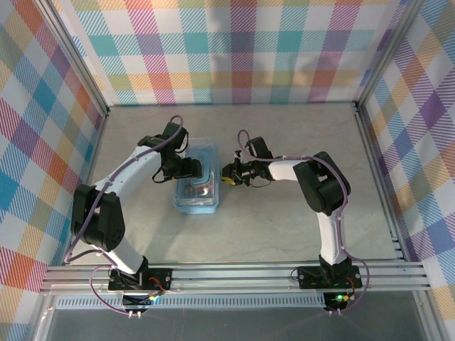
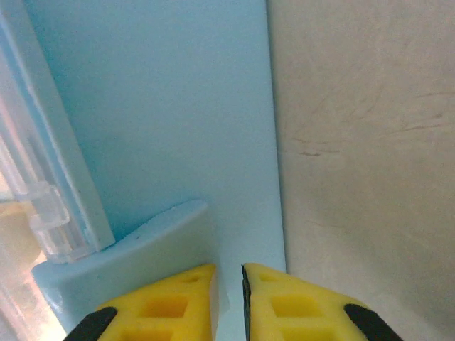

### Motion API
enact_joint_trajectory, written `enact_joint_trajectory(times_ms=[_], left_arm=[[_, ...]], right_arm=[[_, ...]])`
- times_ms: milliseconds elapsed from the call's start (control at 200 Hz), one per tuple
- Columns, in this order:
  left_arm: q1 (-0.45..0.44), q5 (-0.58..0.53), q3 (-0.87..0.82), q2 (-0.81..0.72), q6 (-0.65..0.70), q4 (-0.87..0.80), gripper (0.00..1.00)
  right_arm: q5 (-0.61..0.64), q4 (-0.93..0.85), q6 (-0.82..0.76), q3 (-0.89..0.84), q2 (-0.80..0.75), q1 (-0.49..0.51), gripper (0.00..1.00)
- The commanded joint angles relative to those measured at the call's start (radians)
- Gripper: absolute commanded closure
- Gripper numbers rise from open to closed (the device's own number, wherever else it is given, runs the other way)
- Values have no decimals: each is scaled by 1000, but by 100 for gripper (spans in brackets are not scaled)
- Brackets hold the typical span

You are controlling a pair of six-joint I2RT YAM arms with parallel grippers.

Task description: Pack the tool kit

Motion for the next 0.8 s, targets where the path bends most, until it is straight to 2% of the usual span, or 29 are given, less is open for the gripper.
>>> enact_joint_trajectory(times_ms=[0,190,310,485,625,795], left_arm=[[-164,103,-62,237,-63,9,31],[-282,93,133,358,-136,17,31],[-316,81,271,442,-151,-9,30],[-317,24,352,435,-166,-51,19],[-310,-32,484,409,-140,-172,0],[-266,-52,567,332,-138,-208,0]], right_arm=[[16,-35,-44,1,-58,13,80],[20,-200,-166,-45,-171,-97,79],[26,-278,-222,-57,-200,-141,79],[29,-395,-291,-17,-222,-213,78],[34,-515,-330,56,-237,-268,79],[71,-661,-376,167,-269,-296,75]])
